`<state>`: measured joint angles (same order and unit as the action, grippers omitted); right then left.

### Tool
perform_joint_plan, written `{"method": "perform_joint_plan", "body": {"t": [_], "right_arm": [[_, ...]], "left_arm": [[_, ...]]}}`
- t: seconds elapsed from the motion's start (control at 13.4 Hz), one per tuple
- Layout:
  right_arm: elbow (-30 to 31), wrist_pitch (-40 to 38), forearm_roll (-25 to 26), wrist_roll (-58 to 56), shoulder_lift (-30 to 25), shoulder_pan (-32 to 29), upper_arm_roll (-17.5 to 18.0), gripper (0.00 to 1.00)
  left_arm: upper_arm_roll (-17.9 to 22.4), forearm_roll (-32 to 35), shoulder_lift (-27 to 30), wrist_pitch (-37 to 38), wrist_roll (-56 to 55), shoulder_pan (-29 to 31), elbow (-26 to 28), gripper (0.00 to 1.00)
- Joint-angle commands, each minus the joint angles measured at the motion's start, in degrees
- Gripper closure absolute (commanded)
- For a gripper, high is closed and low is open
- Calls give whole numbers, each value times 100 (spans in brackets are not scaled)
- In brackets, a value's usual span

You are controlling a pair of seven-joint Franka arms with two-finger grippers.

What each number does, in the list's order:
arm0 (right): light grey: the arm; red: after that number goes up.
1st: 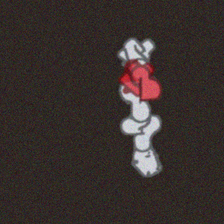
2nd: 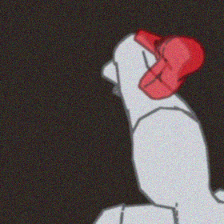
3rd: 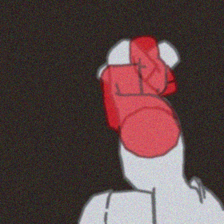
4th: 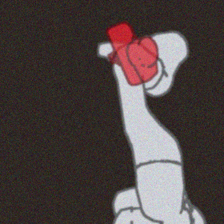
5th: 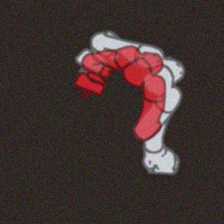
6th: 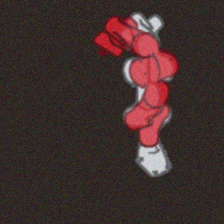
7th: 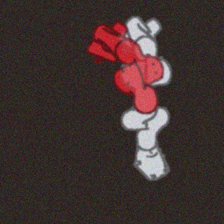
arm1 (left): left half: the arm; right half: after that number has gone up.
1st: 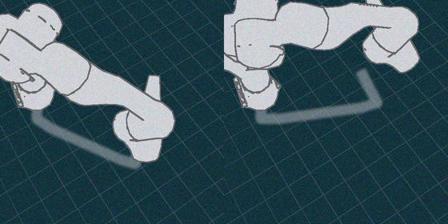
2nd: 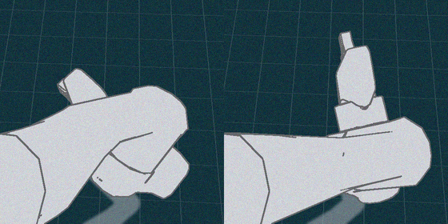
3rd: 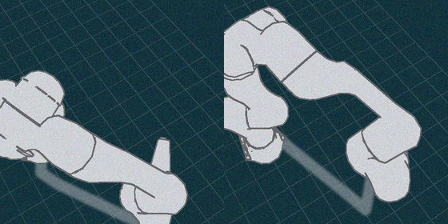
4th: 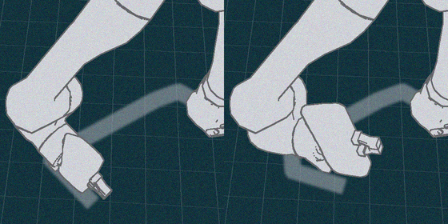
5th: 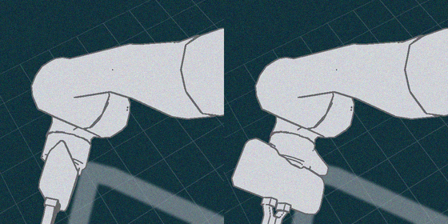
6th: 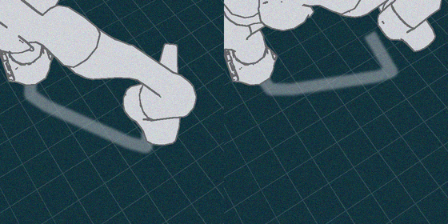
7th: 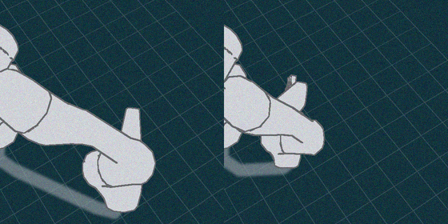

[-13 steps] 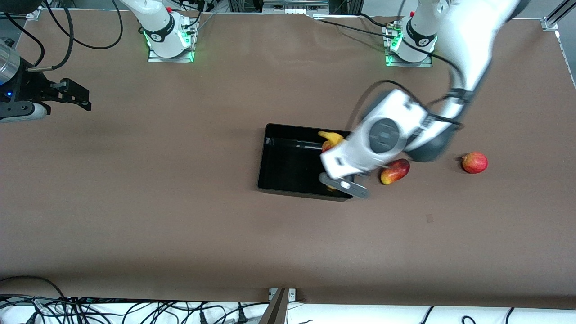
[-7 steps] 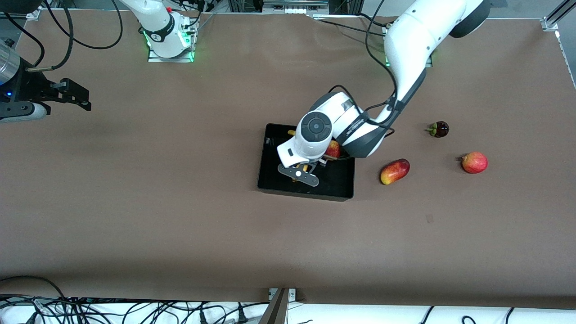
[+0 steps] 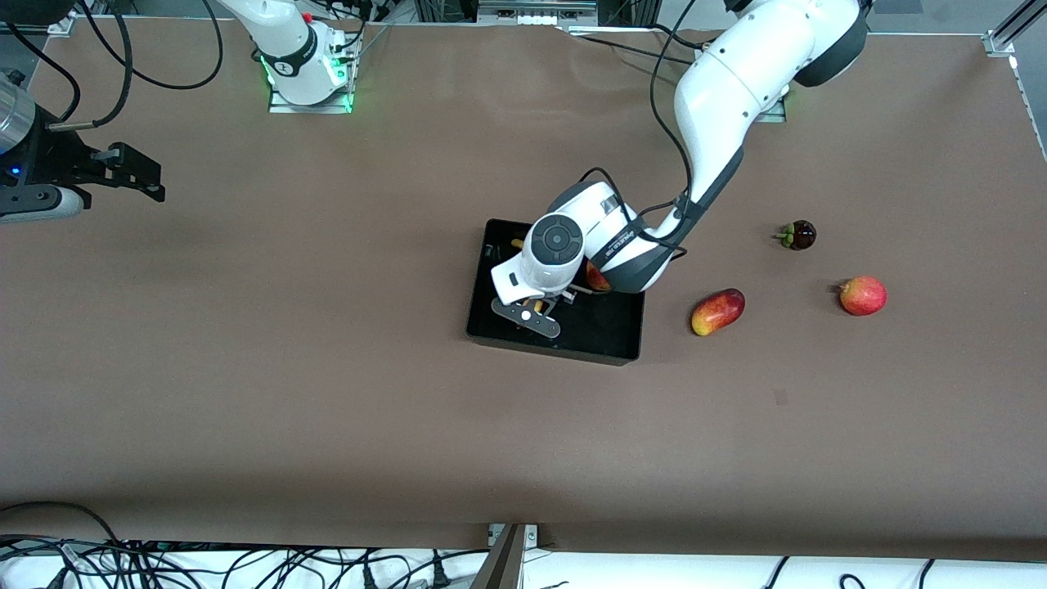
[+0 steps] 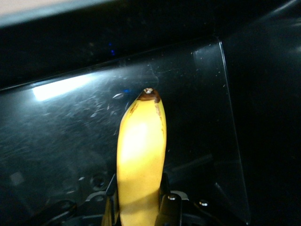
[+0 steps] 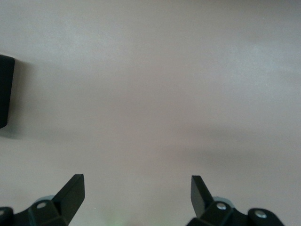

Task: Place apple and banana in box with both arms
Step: 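Carry the banana into the black box and open the left gripper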

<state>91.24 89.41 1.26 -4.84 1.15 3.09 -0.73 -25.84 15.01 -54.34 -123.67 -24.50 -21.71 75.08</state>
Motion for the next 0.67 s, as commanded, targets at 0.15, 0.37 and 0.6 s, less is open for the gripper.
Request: {"method": "perform_joint_plan", "body": {"t": [0.15, 0.37, 0.6], "right_arm": [[-115, -47, 85, 36, 43, -89, 82, 0], [-115, -47, 85, 36, 52, -89, 82, 0], [-115, -38, 85, 36, 52, -89, 82, 0]], "left_arm": [[78, -7, -86, -17, 33, -9, -301, 0], [61, 2, 308, 88, 15, 428, -293, 0], [35, -59, 1098, 1358, -19, 887, -301, 0]]}}
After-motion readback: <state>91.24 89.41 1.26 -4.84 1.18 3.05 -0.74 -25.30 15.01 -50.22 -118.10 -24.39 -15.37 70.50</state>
